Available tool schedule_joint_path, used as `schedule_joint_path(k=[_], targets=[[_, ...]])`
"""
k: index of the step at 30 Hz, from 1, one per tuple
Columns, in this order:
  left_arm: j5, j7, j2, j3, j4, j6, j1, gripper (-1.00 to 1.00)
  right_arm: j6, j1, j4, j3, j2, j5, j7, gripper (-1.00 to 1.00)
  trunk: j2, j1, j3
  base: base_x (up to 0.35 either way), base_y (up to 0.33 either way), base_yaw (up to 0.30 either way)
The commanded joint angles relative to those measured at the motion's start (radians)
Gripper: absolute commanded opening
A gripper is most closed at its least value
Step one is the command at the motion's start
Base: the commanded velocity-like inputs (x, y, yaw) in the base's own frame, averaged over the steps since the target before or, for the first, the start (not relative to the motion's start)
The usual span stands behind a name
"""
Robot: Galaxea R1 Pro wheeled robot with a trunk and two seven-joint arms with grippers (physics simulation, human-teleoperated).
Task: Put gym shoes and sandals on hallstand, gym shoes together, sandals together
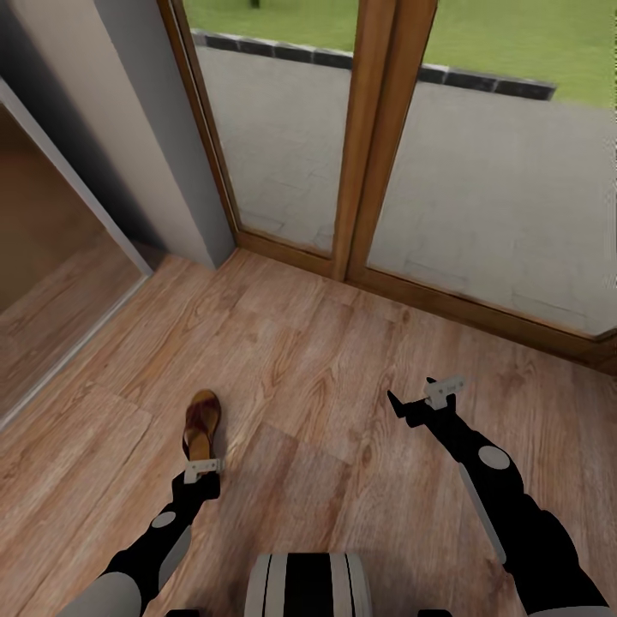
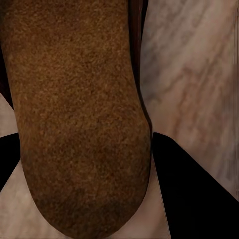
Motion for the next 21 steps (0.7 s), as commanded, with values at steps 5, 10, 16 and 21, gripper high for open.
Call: schedule_joint_path(k=[5,10,16,21], targets=[[0.006,0.001,0.003,-0.002,0.002,-0.003,0.001,-1.00,0.004,0.000,-0.003,0.000,0.000,0.006,0.003,1.00,0.001,-0.002,0.019,0.000,0.000,0.000],[0.005,0.002,0.011,-0.002,0.014,-0.003,0.007,-1.00,0.009,0.000,0.000,0.000,-0.001,0.016,0.000,1.00,0.002,-0.005,0.039,0.000,0.000,0.000],[0.005,0.002,0.020,0.005,0.017,-0.006,0.041,-1.00,0.006,0.001,0.022,-0.006,-0.015,0.018,0.000,1.00,0.004,-0.007,0.071,0.000,0.000,0.000],[0.005,0.000,0.037,0.021,0.017,-0.009,0.071,-1.00,0.001,0.027,0.051,-0.033,-0.022,0.018,-0.009,1.00,0.005,-0.010,0.098,0.000,0.000,0.000]])
